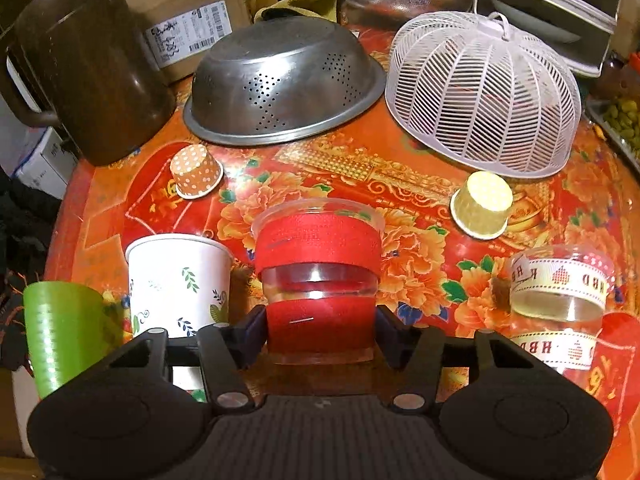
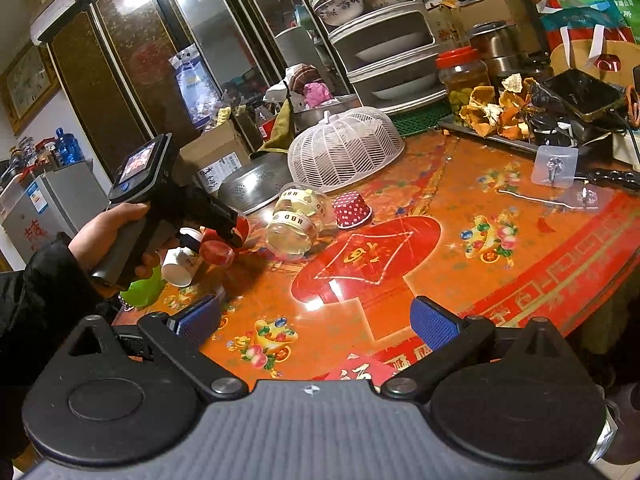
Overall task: Flip cup upright
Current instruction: 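Reach the left gripper to the tipped red cup and close on it, then lift the red cup off the table with the left gripper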
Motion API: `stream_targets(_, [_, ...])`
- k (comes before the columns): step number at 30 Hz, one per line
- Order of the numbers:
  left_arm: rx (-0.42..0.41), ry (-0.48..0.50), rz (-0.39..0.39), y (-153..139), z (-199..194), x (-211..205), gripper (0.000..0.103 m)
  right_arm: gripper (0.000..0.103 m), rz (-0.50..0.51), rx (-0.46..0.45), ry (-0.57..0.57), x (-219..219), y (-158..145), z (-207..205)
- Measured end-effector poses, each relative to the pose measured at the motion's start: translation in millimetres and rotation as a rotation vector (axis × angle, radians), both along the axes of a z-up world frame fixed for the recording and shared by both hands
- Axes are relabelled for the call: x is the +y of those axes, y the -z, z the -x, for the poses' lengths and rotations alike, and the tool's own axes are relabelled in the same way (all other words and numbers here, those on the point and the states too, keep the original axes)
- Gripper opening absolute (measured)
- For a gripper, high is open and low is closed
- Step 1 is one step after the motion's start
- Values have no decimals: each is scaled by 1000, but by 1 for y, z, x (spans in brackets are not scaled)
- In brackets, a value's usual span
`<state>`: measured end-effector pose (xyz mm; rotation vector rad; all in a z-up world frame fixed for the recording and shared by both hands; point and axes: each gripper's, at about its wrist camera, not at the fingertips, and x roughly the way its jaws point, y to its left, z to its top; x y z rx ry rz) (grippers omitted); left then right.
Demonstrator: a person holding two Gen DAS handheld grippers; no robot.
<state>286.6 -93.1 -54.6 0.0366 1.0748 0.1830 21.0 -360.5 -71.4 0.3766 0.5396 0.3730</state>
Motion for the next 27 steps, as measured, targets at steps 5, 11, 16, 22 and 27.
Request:
stream_targets(5, [-35, 18, 12, -9, 13, -1, 59, 102, 1, -14, -13, 5, -5, 4])
stream_targets(11, [-130, 136, 17, -60, 83, 0, 59, 102, 2, -30, -32, 13, -10, 6])
stream_targets(16, [-231, 197, -33, -112, 178, 15, 59, 102, 27, -25, -60, 27, -9, 8])
stream_targets(22, [-327, 194, -38, -142, 272, 30, 59, 102, 31, -17, -97, 44, -9, 15])
stream_targets(27, [-285, 197, 66, -109, 300, 31, 60, 102, 44, -11, -105, 54, -12, 22])
